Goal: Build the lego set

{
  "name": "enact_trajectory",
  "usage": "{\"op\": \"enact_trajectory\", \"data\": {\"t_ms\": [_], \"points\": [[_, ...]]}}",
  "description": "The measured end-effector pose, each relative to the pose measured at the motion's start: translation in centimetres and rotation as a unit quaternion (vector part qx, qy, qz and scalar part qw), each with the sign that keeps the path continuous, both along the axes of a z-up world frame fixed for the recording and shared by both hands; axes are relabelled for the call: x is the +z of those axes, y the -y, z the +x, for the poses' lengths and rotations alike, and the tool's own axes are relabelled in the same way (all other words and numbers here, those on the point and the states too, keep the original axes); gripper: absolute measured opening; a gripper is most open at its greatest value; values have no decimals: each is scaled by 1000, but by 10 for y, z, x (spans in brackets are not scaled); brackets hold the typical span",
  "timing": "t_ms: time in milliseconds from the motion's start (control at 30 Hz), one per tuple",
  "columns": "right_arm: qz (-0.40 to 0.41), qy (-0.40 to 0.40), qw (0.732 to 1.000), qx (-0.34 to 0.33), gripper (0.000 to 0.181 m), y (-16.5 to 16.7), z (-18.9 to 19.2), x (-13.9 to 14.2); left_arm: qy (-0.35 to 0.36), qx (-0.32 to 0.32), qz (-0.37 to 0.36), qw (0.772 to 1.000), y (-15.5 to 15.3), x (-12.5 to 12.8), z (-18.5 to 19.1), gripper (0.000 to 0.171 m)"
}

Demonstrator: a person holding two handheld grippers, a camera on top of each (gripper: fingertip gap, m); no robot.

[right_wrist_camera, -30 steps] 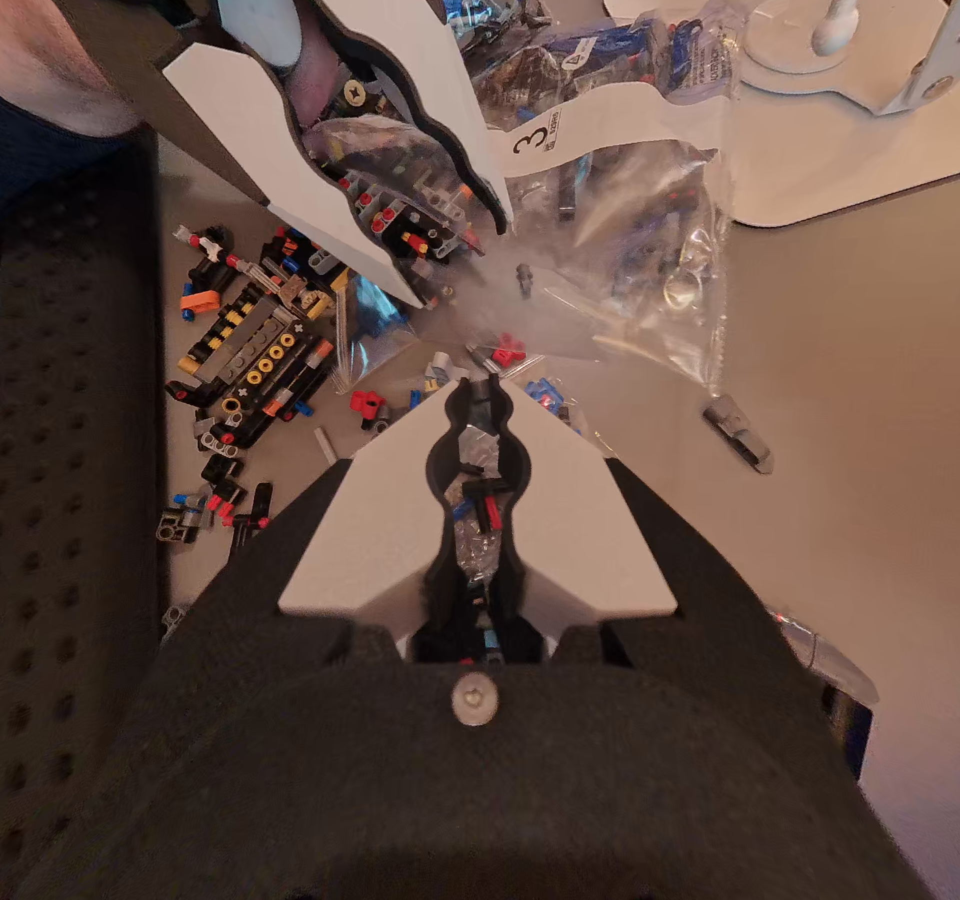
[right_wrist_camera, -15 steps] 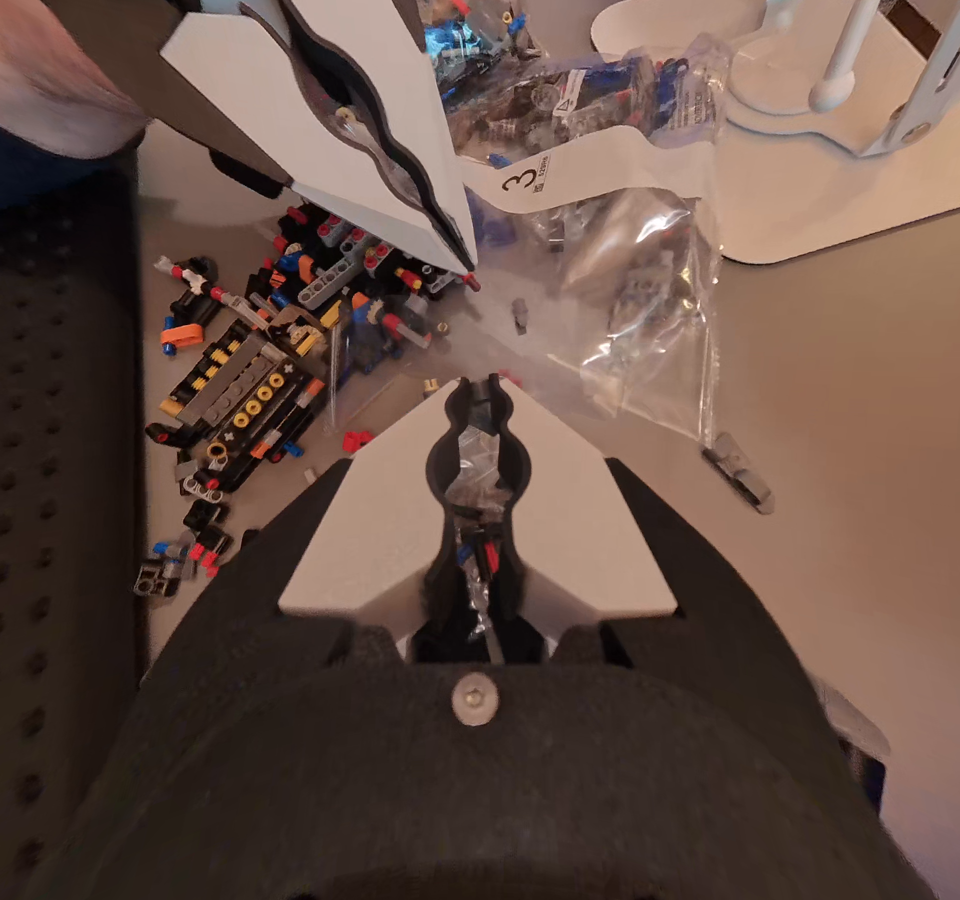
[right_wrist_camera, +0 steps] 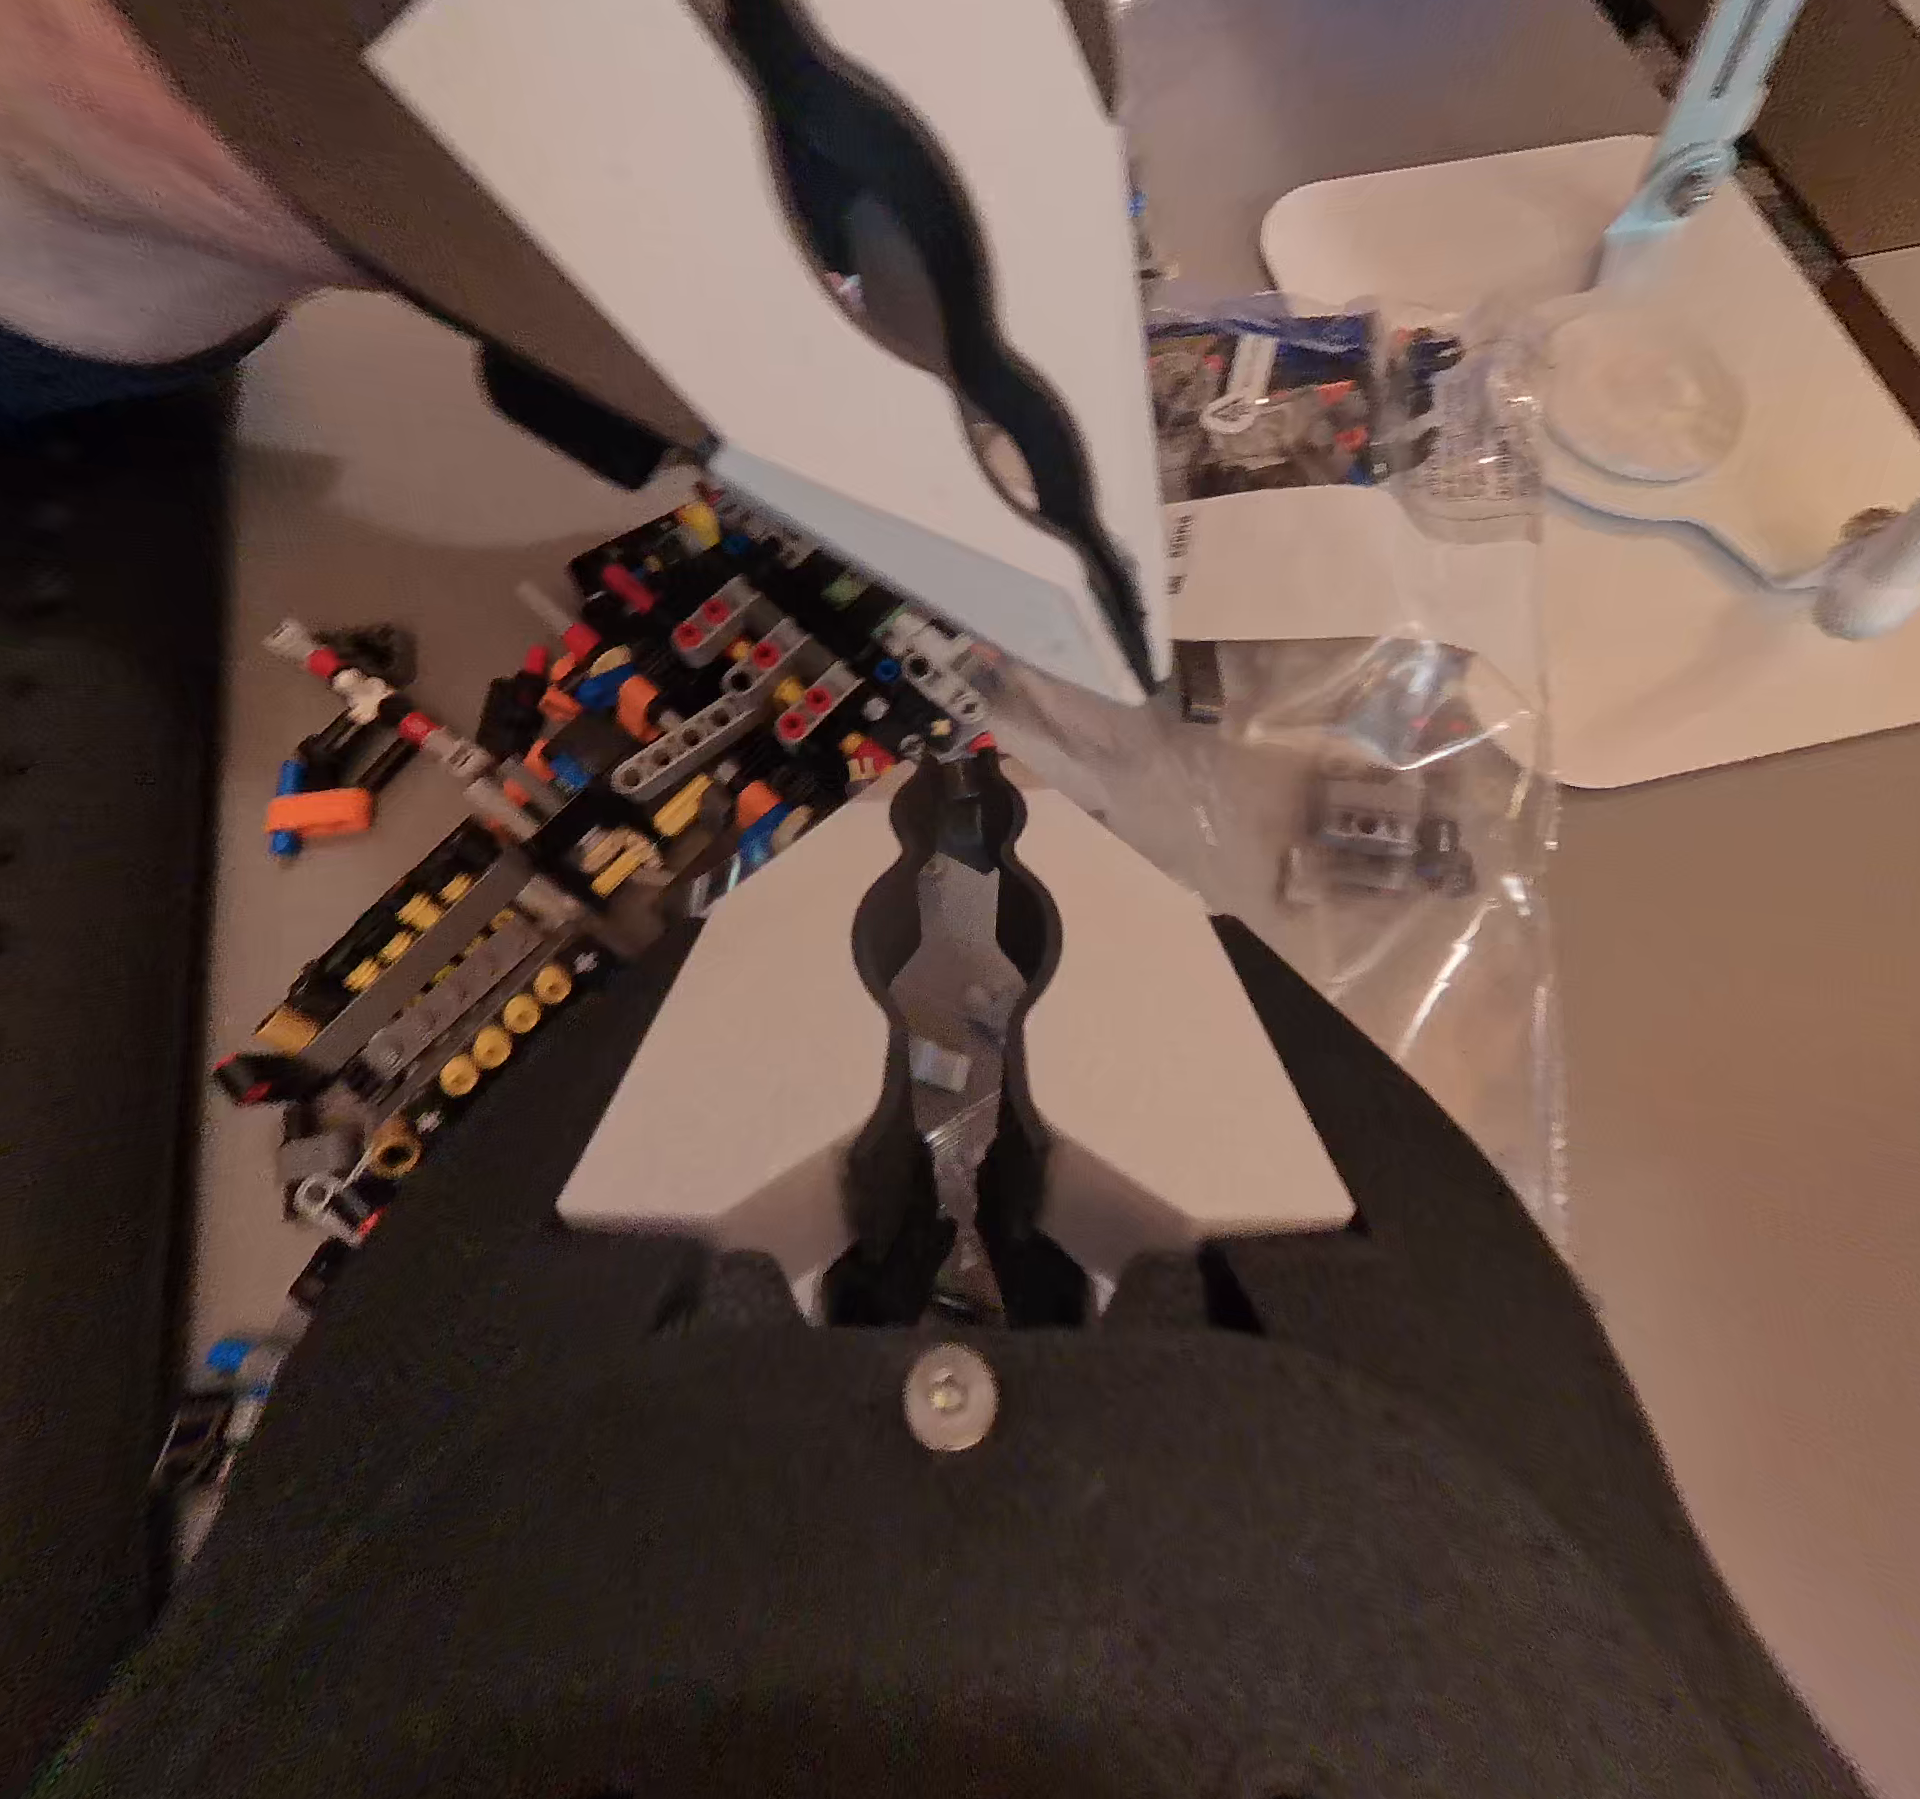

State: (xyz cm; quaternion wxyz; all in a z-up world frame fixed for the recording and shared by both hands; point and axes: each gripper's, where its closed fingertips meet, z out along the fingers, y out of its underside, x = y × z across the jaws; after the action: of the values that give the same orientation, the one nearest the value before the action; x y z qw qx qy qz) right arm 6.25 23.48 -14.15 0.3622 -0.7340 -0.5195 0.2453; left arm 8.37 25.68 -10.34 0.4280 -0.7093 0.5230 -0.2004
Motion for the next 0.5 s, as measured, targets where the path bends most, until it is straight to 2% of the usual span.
{"op": "enact_trajectory", "data": {"t_ms": [167,367,500], "points": [[36,37,997,-65,4,-27,13,-7,9,5,13,1000,-3,11,-12,0],[44,19,996,-70,4,-27,20,2,28,10,-14,999,-3,17,-30,3],[42,-2,997,-63,4,-23,21,11,73,-58,-87,992,19,22,-26,0]]}}
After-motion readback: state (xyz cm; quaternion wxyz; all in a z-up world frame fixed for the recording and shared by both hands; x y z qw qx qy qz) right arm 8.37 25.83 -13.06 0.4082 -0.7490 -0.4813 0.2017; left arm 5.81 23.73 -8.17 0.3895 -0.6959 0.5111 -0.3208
